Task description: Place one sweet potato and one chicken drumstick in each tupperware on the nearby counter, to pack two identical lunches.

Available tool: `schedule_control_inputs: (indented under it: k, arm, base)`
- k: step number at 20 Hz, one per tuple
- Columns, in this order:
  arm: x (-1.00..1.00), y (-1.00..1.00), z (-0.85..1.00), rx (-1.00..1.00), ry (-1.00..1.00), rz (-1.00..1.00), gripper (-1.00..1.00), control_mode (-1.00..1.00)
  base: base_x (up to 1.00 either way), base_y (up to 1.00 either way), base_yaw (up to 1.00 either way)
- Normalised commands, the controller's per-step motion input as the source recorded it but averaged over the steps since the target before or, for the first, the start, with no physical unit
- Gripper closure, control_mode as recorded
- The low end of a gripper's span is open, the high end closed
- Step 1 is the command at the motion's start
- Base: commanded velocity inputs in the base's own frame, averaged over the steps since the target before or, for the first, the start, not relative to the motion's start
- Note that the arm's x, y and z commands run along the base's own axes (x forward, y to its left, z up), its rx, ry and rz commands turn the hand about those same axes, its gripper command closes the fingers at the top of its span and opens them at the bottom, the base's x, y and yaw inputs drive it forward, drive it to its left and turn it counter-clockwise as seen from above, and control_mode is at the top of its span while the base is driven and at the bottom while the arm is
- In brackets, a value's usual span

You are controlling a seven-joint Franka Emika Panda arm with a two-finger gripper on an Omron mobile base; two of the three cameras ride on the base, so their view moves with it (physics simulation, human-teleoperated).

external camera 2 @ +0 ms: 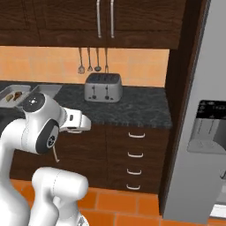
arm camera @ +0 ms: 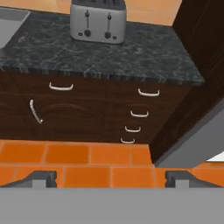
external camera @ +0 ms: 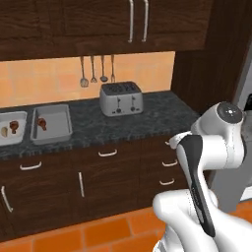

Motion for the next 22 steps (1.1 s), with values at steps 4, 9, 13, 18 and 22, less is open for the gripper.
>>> schedule_control_inputs:
  k: [4, 9, 13, 18, 22]
  arm:
    - [0.0, 0.0, 0.0, 0.0, 0.0, 0.0, -1.0, 1.0]
    - [0.0, 0.0, 0.0, 0.0, 0.0, 0.0, -1.0, 1.0]
    - [0.0, 0.0, 0.0, 0.0, 0.0, 0.0, -1.0, 1.0]
    - [0.0, 0.0, 0.0, 0.0, 0.0, 0.0, -1.0, 1.0]
    - [0.0, 0.0, 0.0, 0.0, 0.0, 0.0, -1.0, 1.0]
  base:
    - [0.0, -1.0, -0.04]
    - [-0.07, -1.0, -0.03]
    - [0.01, -1.0, -0.04]
    - [0.18, -0.97, -0.02]
    - [0.56, -0.63, 0.0]
